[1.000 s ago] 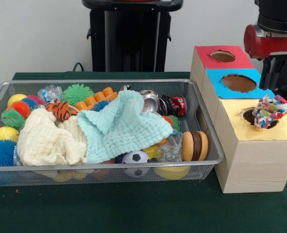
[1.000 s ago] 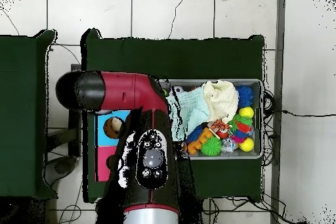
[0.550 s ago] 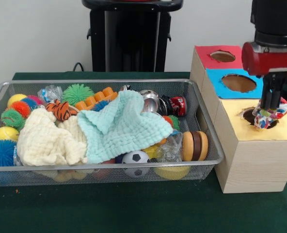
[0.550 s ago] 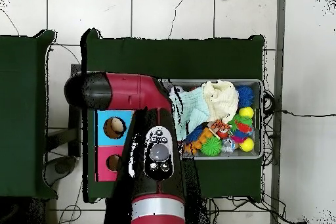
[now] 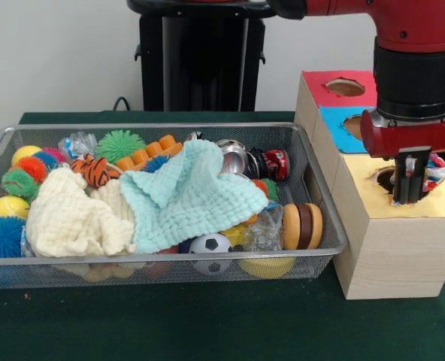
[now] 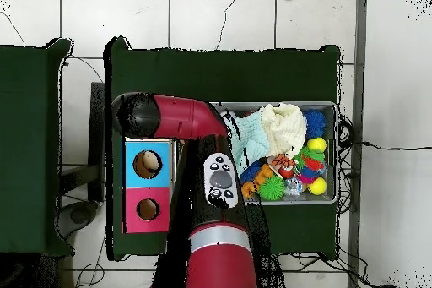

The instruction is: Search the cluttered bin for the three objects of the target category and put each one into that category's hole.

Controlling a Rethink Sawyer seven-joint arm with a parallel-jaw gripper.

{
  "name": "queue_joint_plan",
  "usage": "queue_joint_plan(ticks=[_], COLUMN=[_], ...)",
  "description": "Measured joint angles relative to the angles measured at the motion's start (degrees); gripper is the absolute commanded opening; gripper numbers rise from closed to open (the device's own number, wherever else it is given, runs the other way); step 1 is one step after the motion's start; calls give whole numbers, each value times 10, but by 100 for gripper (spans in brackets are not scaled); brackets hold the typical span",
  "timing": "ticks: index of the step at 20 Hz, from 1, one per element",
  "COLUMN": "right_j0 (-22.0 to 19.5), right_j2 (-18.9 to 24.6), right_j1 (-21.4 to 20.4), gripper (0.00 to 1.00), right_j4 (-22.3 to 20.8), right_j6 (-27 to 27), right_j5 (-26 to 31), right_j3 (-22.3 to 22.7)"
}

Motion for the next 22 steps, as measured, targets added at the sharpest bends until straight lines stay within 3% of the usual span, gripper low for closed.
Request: queue_joint_plan(ticks=[22], right_j0=[16], right_j2=[-17], right_j1=[19], gripper=[0], right_j4=[-2], right_j6=[0], right_j5=[89], right_j3=[-45])
